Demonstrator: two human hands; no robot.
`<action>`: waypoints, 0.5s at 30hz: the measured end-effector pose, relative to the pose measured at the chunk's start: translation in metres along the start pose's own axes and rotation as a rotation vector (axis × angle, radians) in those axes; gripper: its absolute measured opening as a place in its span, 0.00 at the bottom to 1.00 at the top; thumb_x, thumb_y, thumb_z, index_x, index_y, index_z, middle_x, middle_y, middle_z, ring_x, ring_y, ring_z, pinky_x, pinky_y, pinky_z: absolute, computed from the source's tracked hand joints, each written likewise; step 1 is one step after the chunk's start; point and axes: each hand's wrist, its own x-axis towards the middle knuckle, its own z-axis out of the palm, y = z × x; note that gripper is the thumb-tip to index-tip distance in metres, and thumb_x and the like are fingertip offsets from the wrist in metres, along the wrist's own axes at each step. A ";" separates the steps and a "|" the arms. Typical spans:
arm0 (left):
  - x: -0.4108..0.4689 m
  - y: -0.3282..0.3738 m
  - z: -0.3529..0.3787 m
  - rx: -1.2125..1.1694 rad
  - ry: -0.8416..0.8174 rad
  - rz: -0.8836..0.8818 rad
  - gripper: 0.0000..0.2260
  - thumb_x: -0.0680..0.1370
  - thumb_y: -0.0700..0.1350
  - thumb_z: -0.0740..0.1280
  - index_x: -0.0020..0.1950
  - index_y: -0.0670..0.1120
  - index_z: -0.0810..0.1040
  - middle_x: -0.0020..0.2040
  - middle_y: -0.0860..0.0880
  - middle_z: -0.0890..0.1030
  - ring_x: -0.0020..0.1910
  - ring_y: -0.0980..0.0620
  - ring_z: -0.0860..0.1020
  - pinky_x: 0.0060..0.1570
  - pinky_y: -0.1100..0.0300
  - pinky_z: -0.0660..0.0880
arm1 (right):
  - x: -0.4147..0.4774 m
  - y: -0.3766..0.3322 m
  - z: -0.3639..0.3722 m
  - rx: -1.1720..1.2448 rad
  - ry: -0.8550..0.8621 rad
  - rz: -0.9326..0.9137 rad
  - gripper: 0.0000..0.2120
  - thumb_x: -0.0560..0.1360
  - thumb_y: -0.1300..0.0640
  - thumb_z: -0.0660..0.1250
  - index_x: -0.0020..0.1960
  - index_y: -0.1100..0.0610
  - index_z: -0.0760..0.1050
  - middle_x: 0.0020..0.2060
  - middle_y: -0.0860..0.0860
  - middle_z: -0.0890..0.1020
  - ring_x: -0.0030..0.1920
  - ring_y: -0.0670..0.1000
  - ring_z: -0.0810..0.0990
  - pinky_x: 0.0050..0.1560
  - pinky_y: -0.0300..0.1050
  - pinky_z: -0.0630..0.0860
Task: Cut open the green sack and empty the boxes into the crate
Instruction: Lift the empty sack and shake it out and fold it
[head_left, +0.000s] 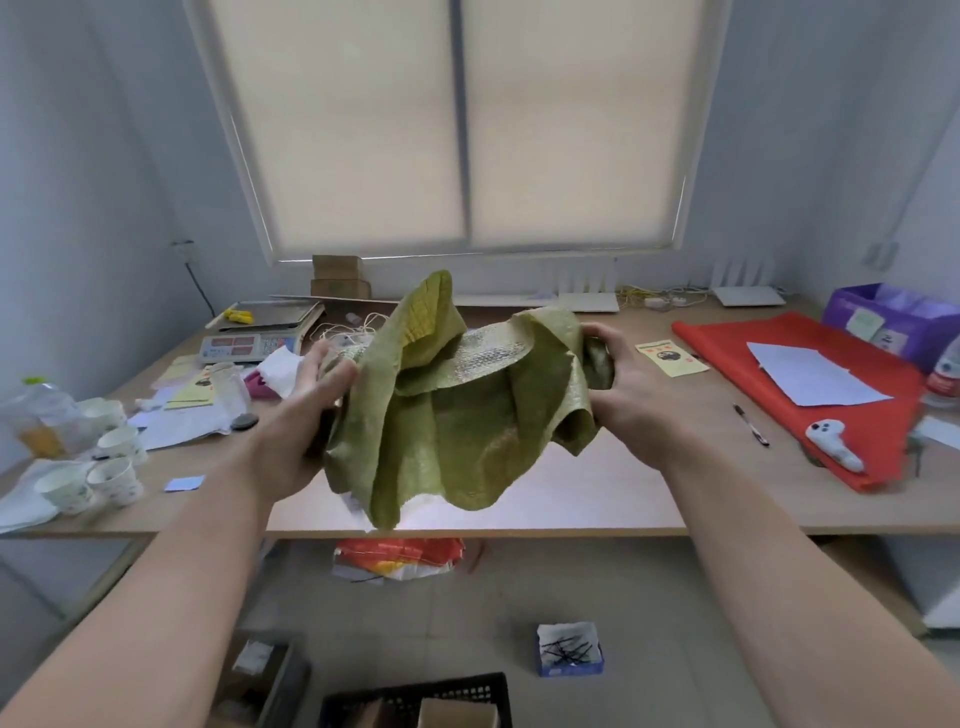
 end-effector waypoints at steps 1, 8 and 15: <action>0.000 -0.002 0.007 0.096 0.036 -0.012 0.53 0.54 0.63 0.81 0.75 0.65 0.59 0.63 0.52 0.74 0.60 0.46 0.77 0.53 0.51 0.77 | 0.000 0.000 -0.008 -0.008 -0.008 -0.028 0.33 0.69 0.65 0.77 0.67 0.44 0.69 0.61 0.55 0.76 0.53 0.44 0.79 0.39 0.27 0.76; -0.005 -0.012 0.032 0.827 0.254 -0.018 0.51 0.56 0.52 0.73 0.69 0.80 0.48 0.60 0.38 0.76 0.52 0.37 0.79 0.54 0.42 0.78 | 0.008 0.019 -0.047 0.097 0.002 0.037 0.33 0.65 0.60 0.76 0.63 0.32 0.76 0.76 0.57 0.63 0.71 0.57 0.73 0.67 0.58 0.75; -0.030 -0.009 0.059 1.094 0.408 0.042 0.38 0.72 0.37 0.68 0.74 0.62 0.56 0.58 0.42 0.74 0.56 0.40 0.75 0.54 0.53 0.71 | -0.019 0.017 -0.052 0.643 -0.203 0.196 0.19 0.79 0.68 0.56 0.67 0.61 0.75 0.57 0.61 0.80 0.44 0.52 0.84 0.41 0.43 0.81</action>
